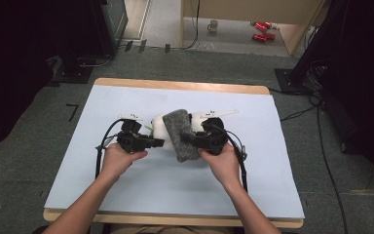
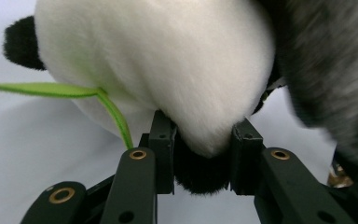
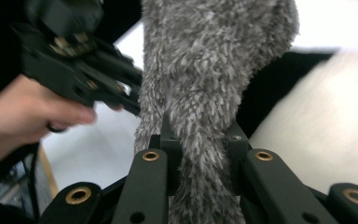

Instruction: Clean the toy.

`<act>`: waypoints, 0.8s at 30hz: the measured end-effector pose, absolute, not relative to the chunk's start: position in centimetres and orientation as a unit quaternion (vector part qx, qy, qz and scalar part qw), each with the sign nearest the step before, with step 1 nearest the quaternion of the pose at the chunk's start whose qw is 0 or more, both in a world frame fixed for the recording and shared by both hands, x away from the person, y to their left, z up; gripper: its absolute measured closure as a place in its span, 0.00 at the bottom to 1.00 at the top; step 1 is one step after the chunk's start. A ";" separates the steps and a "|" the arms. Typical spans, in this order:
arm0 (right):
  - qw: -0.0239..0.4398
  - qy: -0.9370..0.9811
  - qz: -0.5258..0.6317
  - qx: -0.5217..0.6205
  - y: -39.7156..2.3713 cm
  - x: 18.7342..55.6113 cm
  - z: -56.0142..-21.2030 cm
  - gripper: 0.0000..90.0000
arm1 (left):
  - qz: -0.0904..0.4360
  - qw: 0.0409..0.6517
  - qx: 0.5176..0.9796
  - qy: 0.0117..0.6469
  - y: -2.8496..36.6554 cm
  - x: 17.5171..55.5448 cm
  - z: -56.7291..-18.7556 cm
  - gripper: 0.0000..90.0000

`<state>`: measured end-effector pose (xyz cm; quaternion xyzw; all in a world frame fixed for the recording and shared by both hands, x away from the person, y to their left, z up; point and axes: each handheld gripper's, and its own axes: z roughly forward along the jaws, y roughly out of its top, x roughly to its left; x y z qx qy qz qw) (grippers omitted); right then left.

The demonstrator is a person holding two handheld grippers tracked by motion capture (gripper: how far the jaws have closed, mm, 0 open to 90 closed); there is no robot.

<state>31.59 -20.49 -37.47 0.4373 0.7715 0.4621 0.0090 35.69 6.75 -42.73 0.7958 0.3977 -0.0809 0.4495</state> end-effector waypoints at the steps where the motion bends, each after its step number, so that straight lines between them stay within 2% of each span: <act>1: 0.010 0.775 0.453 0.441 -20.3 31.8 -38.2 0.86 | -0.079 0.452 0.794 0.398 6.6 35.8 -43.0 0.75; 4: 0.020 0.776 0.442 0.450 -20.6 32.6 -39.2 0.86 | -0.062 0.452 0.799 0.392 6.3 36.0 -43.5 0.72; 10: 0.044 0.775 0.434 0.457 -21.2 33.5 -39.3 0.86 | -0.013 0.459 0.808 0.370 6.0 35.9 -44.1 0.55; 16: 0.053 0.771 0.435 0.462 -21.8 34.2 -39.1 0.86 | -0.001 0.483 0.801 0.353 7.3 35.9 -44.0 0.51; 21: 0.054 0.769 0.439 0.462 -22.1 34.7 -39.2 0.86 | 0.038 0.508 0.797 0.324 8.9 36.1 -44.0 0.41; 24: 0.059 0.769 0.439 0.460 -22.0 34.9 -39.1 0.86 | 0.035 0.510 0.793 0.330 9.5 36.6 -44.4 0.41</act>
